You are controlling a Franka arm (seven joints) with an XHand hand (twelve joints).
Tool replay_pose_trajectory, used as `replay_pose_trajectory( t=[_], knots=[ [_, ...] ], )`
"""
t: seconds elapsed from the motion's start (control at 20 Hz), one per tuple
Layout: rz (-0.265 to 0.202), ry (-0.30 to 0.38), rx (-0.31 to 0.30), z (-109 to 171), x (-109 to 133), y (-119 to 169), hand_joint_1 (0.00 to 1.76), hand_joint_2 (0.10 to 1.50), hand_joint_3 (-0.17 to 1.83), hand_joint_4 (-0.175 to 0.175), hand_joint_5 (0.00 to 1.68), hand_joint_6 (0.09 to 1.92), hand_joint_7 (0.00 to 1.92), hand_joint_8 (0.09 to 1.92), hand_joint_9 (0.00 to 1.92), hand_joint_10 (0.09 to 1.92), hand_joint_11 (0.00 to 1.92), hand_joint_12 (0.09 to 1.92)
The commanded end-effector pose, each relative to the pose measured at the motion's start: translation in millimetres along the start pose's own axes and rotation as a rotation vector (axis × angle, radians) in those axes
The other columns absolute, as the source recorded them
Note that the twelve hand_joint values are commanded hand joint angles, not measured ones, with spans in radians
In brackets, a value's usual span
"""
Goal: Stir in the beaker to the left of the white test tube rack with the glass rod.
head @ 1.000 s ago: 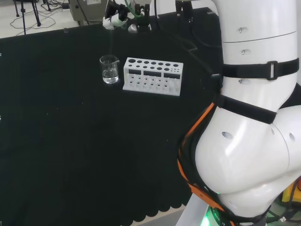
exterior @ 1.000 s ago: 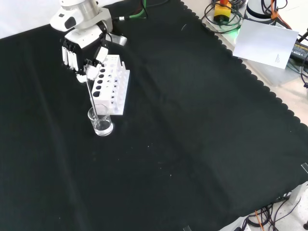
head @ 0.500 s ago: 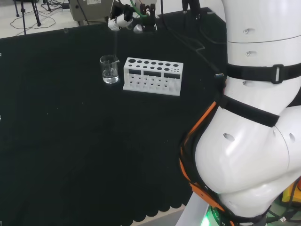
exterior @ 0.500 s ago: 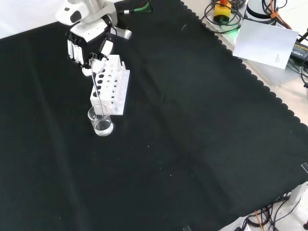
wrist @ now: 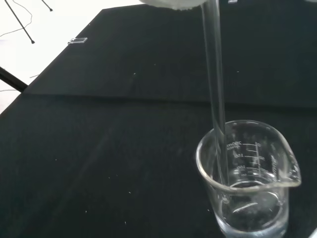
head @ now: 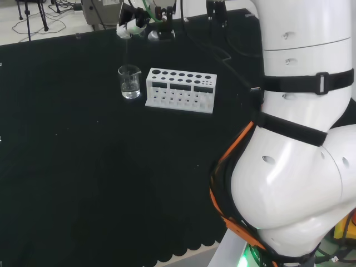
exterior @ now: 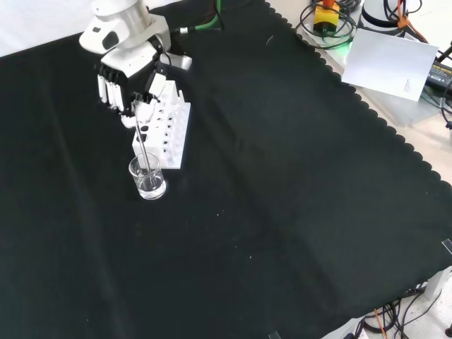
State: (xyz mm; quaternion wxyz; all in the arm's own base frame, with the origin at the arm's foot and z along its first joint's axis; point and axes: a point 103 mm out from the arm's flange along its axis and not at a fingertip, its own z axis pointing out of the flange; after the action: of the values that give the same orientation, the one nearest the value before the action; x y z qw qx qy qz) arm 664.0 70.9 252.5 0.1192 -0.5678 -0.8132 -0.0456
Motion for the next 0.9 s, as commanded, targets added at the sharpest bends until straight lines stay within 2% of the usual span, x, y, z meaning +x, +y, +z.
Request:
replay_pose_trajectory(
  t=[0.05,0.3,0.5,0.9],
  knots=[
    [0.003,0.009,0.01,7,-6,18,1.31,1.09,-0.17,-0.175,1.37,0.09,1.25,0.87,1.69,0.67,1.12,0.82],
    [0.047,0.0,0.001,-5,-29,10,1.31,1.09,-0.17,-0.175,1.37,0.09,1.25,0.87,1.69,0.68,1.12,0.82],
    [0.072,-0.014,-0.008,-13,-36,-4,1.31,1.09,-0.17,-0.175,1.37,0.09,1.25,0.87,1.69,0.68,1.12,0.82],
    [0.072,-0.025,0.017,-5,-21,-16,1.31,1.09,-0.17,-0.175,1.37,0.09,1.25,0.88,1.69,0.68,1.12,0.82]
  ],
)
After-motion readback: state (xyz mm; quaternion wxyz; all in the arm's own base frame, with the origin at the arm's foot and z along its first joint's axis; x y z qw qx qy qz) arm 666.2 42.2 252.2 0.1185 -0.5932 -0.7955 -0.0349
